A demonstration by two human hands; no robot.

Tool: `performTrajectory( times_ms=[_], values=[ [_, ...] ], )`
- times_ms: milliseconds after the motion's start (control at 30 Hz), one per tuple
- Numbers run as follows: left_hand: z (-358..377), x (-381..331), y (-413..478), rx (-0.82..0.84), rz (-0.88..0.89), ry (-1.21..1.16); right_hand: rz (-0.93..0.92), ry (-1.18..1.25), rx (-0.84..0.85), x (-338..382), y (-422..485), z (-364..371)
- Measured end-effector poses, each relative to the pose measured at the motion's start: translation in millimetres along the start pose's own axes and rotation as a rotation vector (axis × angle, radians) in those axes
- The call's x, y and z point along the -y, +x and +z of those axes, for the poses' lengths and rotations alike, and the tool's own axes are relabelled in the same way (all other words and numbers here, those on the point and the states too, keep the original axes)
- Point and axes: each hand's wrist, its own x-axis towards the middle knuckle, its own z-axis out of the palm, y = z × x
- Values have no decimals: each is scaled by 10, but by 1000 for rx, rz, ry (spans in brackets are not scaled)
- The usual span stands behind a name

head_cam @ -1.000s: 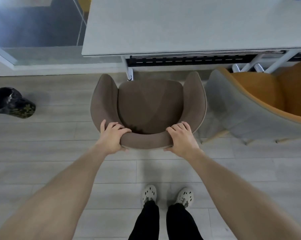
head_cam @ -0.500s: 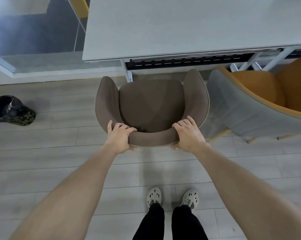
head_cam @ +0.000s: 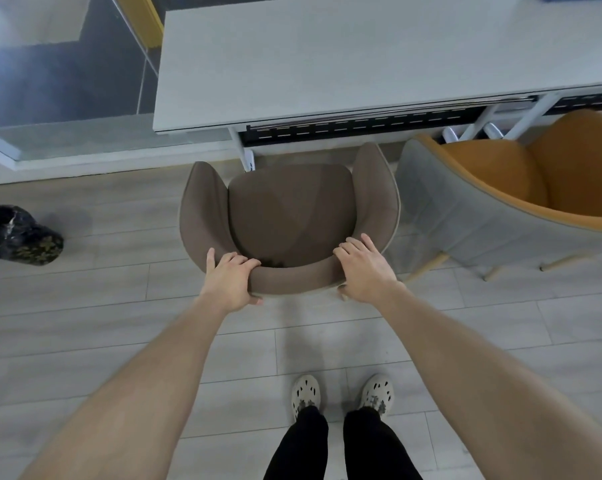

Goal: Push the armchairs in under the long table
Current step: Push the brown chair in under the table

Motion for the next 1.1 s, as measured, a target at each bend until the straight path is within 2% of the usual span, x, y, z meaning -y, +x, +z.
performTrajectory(
  times_ms=[167,267,367,600,867,1100],
  values=[
    [-285,-306,-88,41,46,-54,28,91,-35,-286,-481,-178],
    [-492,-746,-115,69,83,-131,132,193,-30,-643,-830,-322],
    [-717,-1366,-18,52,138,-92,207,226,-50,-1175,-1268,-426],
    [-1126,-3544,382,-6,269,47,429,308,-141,-2942,-2619,-294],
    [-1016,-6501,485,15,426,93,661,423,-88,-5045,-4568,176],
    [-1240,-8342,1018,13,520,155,761,459,-132,-6582,-5346,233]
  ],
)
